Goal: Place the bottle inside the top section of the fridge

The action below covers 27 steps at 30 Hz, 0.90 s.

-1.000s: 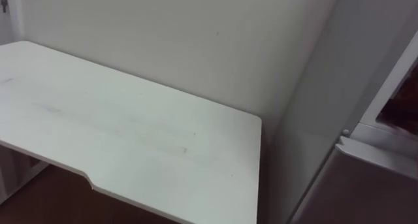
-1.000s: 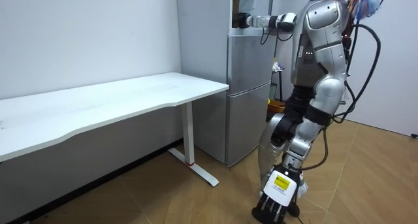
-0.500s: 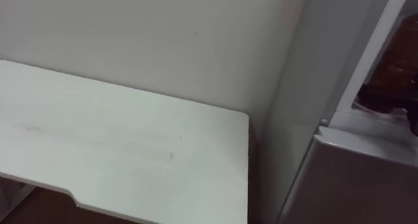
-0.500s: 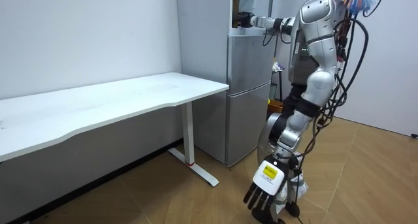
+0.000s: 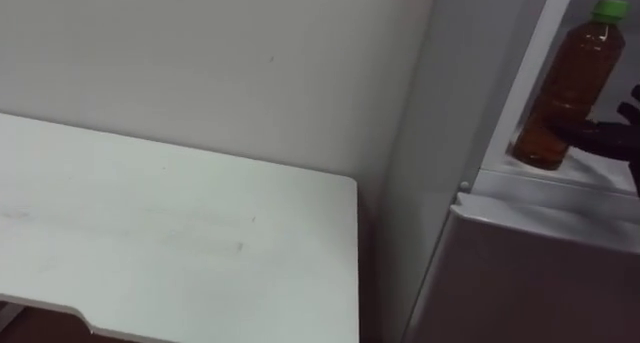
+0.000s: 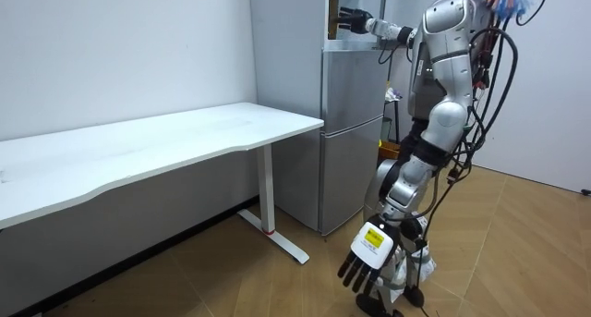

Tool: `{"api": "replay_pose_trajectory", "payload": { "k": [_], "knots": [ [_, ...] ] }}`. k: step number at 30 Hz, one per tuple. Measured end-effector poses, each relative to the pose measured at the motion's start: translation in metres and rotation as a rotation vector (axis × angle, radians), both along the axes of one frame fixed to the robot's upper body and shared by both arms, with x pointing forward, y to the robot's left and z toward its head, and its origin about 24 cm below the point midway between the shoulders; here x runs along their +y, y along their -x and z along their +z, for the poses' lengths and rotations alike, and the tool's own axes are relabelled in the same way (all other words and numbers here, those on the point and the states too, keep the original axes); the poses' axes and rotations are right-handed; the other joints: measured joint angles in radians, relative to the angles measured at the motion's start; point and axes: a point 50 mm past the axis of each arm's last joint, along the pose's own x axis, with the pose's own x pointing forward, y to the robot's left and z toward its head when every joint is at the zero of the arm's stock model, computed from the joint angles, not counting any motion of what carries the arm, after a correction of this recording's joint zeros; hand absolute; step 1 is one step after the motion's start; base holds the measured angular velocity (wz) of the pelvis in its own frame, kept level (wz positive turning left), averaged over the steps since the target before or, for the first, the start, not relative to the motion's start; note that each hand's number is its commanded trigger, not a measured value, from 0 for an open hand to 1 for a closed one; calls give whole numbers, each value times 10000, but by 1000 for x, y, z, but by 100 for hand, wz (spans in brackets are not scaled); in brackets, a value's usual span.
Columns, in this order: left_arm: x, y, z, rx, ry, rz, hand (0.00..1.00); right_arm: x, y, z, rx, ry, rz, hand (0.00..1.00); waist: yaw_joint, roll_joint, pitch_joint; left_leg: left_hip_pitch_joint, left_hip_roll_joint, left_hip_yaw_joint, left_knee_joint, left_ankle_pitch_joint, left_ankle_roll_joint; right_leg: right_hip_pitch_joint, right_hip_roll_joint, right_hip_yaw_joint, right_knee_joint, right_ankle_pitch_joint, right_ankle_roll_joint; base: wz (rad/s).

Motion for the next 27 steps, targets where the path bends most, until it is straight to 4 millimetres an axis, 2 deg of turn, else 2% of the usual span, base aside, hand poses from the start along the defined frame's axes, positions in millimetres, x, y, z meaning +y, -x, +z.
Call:
{"api": "replay_pose_trajectory", "payload": {
  "k": [6,15,22,27],
  "knots": [
    [-4,1,-1,-25,93,32,0,6,2,11,-503,153,-131,0,-9,57,13,61,12,106,6,-6,3,-7,3,224,1,17,-27,-6],
    [-5,1,-1,-141,60,-1,0,23,25,17,-1474,1425,57,0,-36,189,-53,178,15,168,-83,3,6,34,-25,252,13,17,-27,-3],
    [-8,2,-2,-127,32,-175,0,44,39,29,-2492,2113,605,0,-226,299,3,302,35,357,-223,17,-38,24,-40,248,12,17,-28,-7],
    [-13,-3,-4,-236,114,-231,0,57,52,34,-3285,2046,840,0,-430,332,-1,355,37,374,-226,11,-35,-16,-51,239,14,17,-29,-2]
  ]
}}
